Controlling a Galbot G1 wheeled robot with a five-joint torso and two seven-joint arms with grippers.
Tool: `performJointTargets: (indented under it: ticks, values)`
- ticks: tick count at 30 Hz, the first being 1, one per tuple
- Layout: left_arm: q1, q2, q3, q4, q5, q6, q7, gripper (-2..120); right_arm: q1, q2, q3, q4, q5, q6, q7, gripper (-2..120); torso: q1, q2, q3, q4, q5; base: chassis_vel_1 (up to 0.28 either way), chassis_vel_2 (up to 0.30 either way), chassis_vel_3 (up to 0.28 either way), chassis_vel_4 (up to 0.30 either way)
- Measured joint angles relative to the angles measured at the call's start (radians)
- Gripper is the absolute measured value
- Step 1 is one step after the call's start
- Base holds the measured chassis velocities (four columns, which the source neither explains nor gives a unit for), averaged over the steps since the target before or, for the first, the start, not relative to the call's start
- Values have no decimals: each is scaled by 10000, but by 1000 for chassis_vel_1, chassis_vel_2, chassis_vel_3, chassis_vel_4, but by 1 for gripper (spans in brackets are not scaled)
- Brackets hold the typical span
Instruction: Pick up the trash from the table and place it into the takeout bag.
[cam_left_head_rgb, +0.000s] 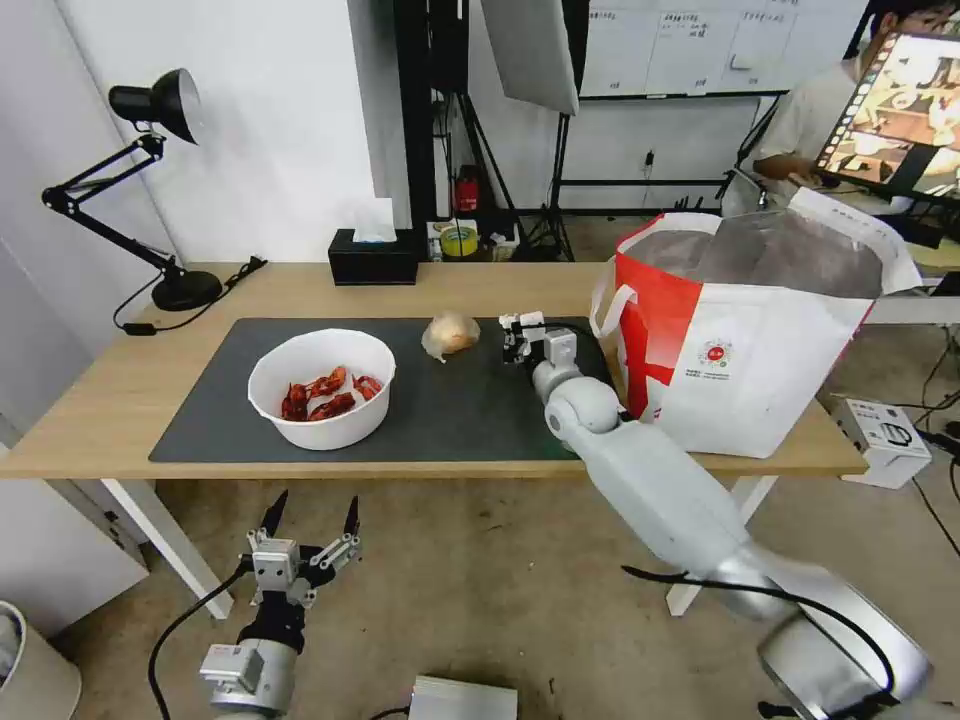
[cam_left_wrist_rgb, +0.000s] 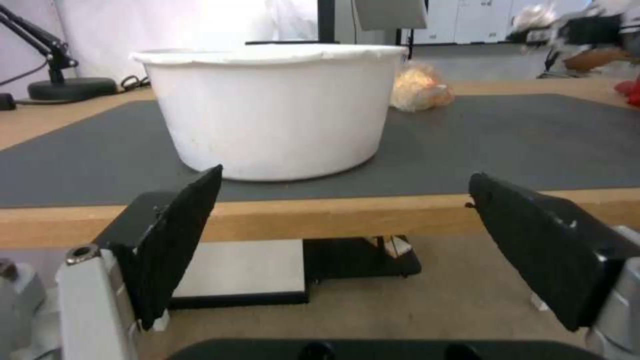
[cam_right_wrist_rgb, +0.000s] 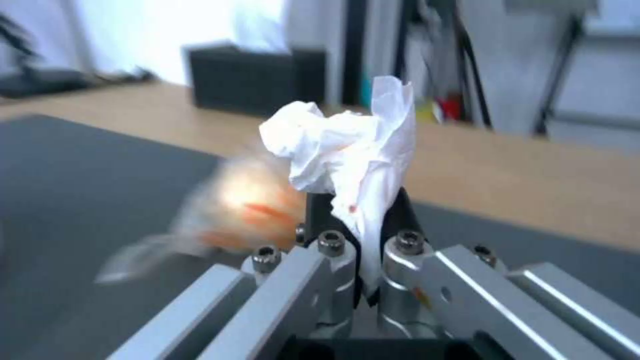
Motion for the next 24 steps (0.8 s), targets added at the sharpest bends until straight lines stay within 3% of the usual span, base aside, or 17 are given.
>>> performJointTargets:
  ticks: [12,15,24]
  values:
    - [-12,222,-138,5,-27,18,18,100,-2755,-1606,1038,3113,-148,1284,-909,0,0,0,0,-3,1,0,0,0,0]
    - [-41,265,-185,122,-42,6,22,100,-3762,-2112,1845,4096,-297,1638,-1303,0,-1,1,-1,-2,-2,0,0,0,0]
    - [-170,274,-56,244,-42,5,22,100,-5580,-2583,3862,5231,-562,2297,-2052,0,-1,1,-1,-2,0,0,0,0,0]
